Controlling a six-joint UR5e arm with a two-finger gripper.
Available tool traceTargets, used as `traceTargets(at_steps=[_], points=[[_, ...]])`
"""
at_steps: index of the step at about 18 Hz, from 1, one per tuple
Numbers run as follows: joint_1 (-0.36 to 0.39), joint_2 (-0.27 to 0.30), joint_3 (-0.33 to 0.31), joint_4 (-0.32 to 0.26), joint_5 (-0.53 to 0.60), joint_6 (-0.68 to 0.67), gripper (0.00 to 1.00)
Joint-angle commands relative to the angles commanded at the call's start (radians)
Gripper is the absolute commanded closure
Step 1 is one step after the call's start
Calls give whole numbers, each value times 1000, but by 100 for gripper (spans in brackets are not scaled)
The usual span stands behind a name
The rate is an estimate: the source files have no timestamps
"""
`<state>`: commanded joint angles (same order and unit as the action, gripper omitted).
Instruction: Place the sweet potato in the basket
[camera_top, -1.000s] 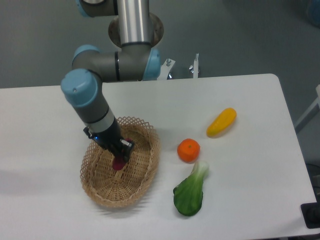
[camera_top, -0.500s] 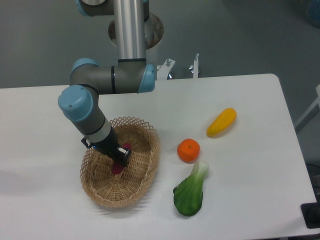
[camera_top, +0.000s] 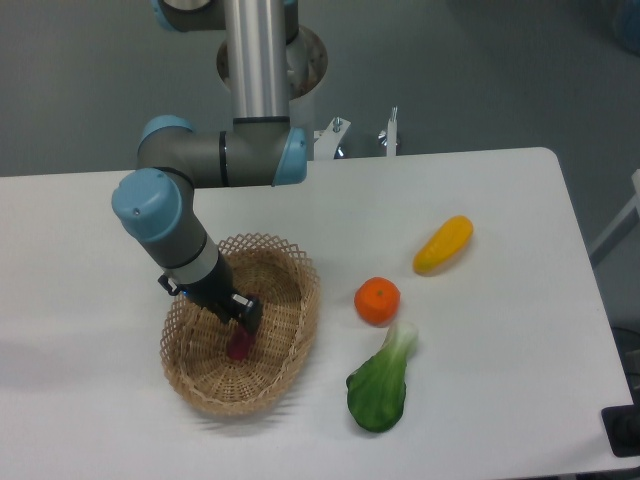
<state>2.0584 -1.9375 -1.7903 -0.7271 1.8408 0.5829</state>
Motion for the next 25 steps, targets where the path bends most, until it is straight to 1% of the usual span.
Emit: traceTargets(at_steps=[2,4,6,7,8,10,12,14,17,19,22,25], points=[[34,2,38,-5,5,0,0],[100,14,78,-5,-6,14,0],[150,17,138,-17,-17,90,0],[181,17,156,-18,-17,133,0],[210,20,164,-18,-18,170,0],[281,49,170,-29,-24,263,0],[356,83,177,-102,-41,372,0],[429,126,190,-181,-89,507,0],[541,179,186,-242,-201,699,0],[612,212,178,-297,-267,802,0],[657,241,172,-345,-285,946,0],[663,245,164,-350,-285,962,0]])
